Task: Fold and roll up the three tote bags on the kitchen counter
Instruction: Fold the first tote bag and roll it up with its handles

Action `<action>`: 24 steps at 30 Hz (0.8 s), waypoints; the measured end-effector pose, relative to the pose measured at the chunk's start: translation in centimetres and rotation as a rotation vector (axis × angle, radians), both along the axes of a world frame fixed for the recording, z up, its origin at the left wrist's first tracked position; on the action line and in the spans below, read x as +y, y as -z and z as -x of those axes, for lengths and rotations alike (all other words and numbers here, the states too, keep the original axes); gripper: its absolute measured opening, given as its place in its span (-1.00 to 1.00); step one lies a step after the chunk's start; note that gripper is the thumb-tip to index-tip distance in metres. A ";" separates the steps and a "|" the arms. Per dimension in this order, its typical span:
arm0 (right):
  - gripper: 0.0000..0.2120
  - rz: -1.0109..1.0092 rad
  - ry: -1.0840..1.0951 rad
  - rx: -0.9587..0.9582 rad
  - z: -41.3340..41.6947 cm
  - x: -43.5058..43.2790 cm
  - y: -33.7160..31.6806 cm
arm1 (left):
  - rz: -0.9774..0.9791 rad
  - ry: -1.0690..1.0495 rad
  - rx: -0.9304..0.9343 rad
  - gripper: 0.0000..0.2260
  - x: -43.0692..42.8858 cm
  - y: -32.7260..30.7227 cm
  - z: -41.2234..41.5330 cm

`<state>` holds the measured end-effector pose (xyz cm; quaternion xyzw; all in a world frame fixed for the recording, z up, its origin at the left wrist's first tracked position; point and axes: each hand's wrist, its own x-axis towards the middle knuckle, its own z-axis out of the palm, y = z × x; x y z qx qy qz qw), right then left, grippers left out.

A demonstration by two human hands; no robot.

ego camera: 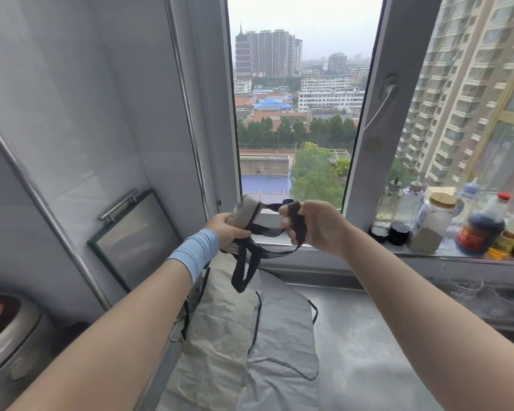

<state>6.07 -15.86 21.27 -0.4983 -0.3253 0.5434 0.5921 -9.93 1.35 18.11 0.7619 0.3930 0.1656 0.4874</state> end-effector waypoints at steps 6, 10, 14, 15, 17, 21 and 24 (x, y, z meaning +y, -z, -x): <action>-0.58 -0.053 -0.129 -0.243 1.7 2.2 -4.2 | -0.172 0.289 0.264 -0.81 -2.3 0.0 -1.2; -0.56 -0.088 0.004 -0.309 1.7 2.7 -5.2 | -0.157 0.321 0.235 -0.80 -2.9 0.6 -1.9; -0.72 -0.084 0.078 0.047 0.3 0.9 -3.9 | -0.083 0.233 0.191 -0.74 -1.4 1.1 -1.4; -0.76 -0.020 0.083 0.026 -0.4 0.3 -3.0 | -0.058 0.194 0.176 -0.73 -0.9 1.3 -1.2; -0.77 0.153 0.113 -0.048 -2.0 -0.7 -0.2 | 0.065 0.121 0.104 -0.68 0.0 1.7 -0.6; -0.77 0.551 0.307 -0.128 -3.5 -2.1 6.5 | 0.382 0.105 -0.073 -0.68 -0.7 2.4 -0.7; -0.89 0.746 0.375 -0.495 -3.8 -2.8 9.3 | 0.309 0.146 0.006 -0.68 -2.0 4.1 -2.1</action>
